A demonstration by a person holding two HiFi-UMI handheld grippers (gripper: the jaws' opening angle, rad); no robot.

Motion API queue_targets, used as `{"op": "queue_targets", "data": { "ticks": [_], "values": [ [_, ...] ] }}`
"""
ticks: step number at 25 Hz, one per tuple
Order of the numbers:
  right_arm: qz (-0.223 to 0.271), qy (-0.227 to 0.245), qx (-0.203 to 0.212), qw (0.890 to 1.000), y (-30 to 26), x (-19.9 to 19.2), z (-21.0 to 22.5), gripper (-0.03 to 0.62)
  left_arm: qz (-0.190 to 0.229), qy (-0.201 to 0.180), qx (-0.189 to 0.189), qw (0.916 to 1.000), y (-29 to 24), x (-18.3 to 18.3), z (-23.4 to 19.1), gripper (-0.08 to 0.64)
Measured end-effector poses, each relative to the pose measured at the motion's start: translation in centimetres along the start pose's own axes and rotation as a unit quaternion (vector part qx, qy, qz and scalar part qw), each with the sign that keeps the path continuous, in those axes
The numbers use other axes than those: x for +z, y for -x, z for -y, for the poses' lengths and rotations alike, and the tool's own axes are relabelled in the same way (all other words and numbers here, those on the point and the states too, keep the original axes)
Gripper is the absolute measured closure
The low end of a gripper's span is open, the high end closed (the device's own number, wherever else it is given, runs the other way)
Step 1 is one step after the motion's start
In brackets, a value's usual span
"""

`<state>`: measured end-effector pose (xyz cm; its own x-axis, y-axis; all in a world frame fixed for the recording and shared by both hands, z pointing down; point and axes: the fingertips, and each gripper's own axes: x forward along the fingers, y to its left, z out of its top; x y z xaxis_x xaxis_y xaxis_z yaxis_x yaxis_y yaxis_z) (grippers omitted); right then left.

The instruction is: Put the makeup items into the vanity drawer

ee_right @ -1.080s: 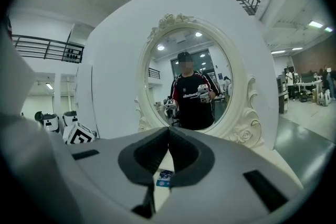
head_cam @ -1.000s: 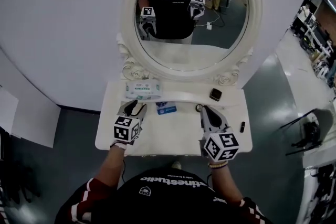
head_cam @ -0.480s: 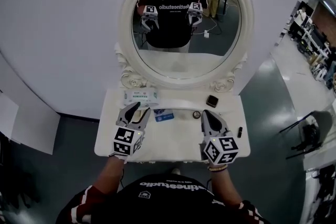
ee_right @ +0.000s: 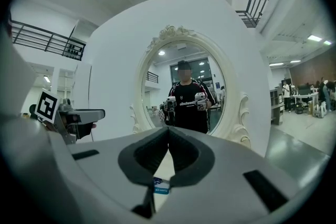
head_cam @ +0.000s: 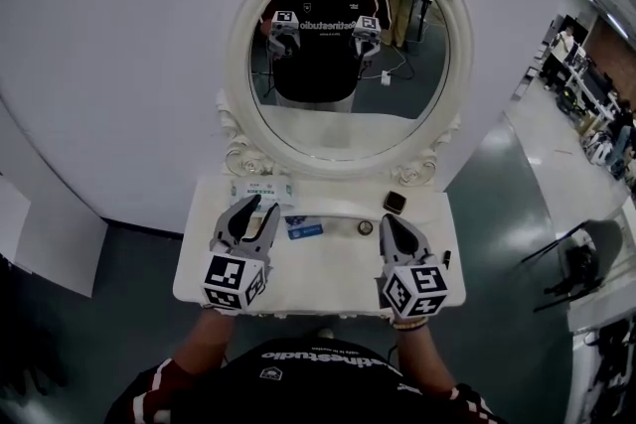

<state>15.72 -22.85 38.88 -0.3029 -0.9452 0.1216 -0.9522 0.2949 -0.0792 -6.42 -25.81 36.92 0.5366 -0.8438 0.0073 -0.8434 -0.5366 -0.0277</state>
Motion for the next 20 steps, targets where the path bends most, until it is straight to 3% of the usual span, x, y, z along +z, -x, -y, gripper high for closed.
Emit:
{"op": "queue_targets", "data": {
  "ticks": [11, 20],
  "values": [
    [0.009, 0.008, -0.001, 1.0, 0.1, 0.8, -0.2, 0.6, 0.027, 0.001, 0.029, 0.9992, 1.0, 1.7, -0.6, 0.536],
    [0.012, 0.011, -0.005, 1.0, -0.2, 1.0, 0.0, 0.6, 0.027, 0.007, 0.042, 0.9987, 1.1, 1.8, -1.1, 0.554]
  ]
}}
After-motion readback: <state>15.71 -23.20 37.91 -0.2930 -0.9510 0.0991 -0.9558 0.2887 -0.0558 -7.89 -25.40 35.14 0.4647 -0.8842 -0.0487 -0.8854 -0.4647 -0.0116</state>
